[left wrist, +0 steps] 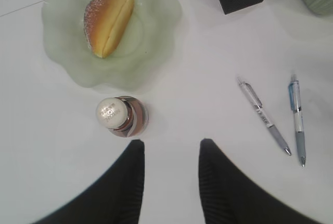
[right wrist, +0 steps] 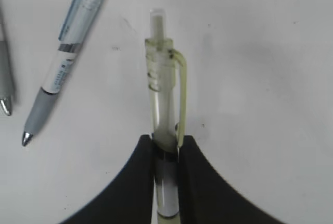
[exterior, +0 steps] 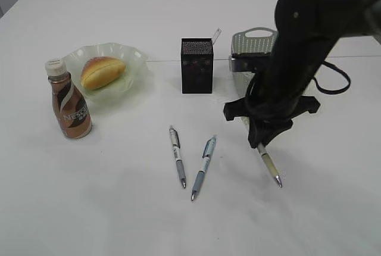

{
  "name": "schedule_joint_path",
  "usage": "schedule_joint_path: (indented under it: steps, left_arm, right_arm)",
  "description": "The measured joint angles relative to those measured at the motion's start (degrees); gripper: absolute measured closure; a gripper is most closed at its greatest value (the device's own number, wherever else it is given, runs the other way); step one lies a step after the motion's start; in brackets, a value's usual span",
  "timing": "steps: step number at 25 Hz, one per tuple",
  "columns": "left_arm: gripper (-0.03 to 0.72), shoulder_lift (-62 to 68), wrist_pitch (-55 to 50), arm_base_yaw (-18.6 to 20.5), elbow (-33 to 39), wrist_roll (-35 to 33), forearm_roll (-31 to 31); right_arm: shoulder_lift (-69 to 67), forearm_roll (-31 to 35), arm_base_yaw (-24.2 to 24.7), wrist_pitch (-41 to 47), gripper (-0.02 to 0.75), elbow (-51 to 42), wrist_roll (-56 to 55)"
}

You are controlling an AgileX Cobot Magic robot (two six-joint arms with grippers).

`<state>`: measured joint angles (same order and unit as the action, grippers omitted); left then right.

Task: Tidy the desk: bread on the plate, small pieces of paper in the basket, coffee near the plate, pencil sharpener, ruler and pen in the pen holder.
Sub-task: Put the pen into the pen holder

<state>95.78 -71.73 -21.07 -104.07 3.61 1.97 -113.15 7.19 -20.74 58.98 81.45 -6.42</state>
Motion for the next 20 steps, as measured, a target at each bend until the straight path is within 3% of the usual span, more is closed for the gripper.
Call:
schedule_joint_path:
  steps: [6, 14, 20]
  left_arm:
    - [0.435, 0.00, 0.00, 0.00, 0.00, 0.00, -0.13]
    - [0.435, 0.00, 0.00, 0.00, 0.00, 0.00, -0.26]
    - [0.435, 0.00, 0.00, 0.00, 0.00, 0.00, -0.36]
  right_arm:
    - [12.31, -0.12, 0.00, -7.91, 0.650, -11.01, -1.24]
    - [21.63, -8.32, 0.00, -16.54, 0.650, -12.53, -5.19]
    - [22.61, -12.42, 0.00, -32.85, 0.650, -18.50, -6.06]
